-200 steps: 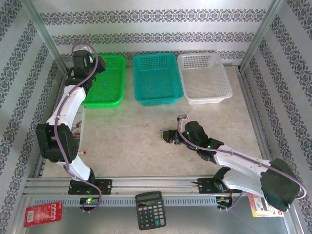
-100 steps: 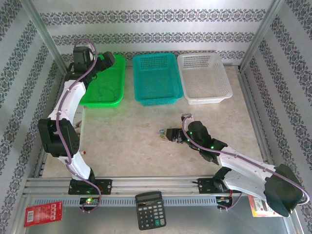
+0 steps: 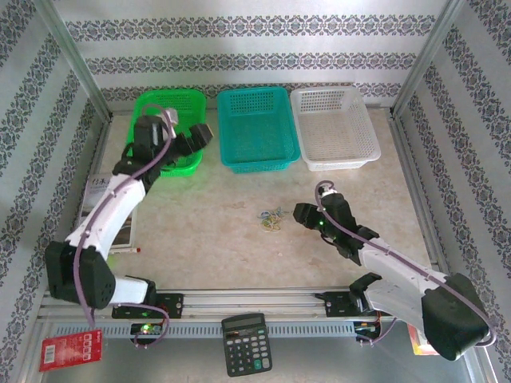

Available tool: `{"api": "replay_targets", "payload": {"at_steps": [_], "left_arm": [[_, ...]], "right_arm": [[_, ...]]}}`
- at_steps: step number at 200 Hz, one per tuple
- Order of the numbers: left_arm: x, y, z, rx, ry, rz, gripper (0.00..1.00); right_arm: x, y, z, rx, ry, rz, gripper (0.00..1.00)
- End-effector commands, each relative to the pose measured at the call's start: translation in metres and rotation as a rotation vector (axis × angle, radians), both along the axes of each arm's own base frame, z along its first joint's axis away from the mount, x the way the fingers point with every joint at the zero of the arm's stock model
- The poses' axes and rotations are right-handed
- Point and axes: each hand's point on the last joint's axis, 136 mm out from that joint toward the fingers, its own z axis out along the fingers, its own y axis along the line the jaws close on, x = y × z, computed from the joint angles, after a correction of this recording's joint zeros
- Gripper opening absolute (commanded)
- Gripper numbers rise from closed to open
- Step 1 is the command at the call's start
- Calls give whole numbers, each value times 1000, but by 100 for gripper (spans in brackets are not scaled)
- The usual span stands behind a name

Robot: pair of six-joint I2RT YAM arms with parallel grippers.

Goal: Untangle the cables

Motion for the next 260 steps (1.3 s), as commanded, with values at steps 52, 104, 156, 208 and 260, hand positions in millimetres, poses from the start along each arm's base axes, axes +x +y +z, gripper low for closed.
{"api": "replay_targets", "payload": {"at_steps": [52, 104, 156, 208, 260], "left_arm": [[-60, -50, -42, 6, 19, -68, 100], [-68, -65, -60, -1, 51, -101, 100], [-68, -68, -63, 0, 55, -111, 100], [-70, -69, -64, -2, 55, -113, 100], [-70, -70, -61, -1, 49, -118, 100]], "right_arm": [[8, 5, -24, 133, 132, -9, 38], [18, 21, -39, 202, 172, 5, 33], [22, 24, -37, 215, 160, 4, 29], [27, 24, -37, 210, 159, -5, 25], [31, 27, -38, 209, 152, 10, 0]]}}
